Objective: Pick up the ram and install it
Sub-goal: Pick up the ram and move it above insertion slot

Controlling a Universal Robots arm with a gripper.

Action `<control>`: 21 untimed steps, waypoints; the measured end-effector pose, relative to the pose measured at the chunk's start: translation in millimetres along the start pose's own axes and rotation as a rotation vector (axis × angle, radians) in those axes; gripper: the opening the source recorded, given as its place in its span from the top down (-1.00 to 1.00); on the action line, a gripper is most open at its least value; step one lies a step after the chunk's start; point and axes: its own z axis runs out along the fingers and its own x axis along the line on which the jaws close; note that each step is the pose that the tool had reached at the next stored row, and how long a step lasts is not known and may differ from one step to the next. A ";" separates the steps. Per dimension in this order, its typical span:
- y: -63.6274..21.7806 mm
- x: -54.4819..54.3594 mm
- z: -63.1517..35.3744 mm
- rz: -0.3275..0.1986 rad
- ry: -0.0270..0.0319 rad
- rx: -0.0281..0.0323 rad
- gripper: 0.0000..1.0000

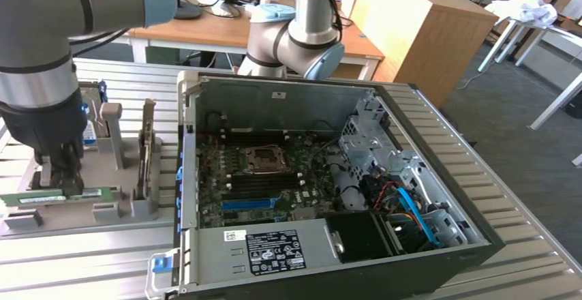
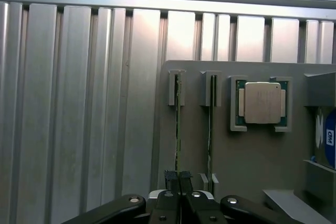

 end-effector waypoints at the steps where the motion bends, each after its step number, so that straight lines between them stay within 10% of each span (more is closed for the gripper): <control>1: 0.0 0.0 -2.3 0.000 0.0000 0.0000 0.76; 21: -1.8 0.6 -57.7 0.000 0.0000 0.0000 0.76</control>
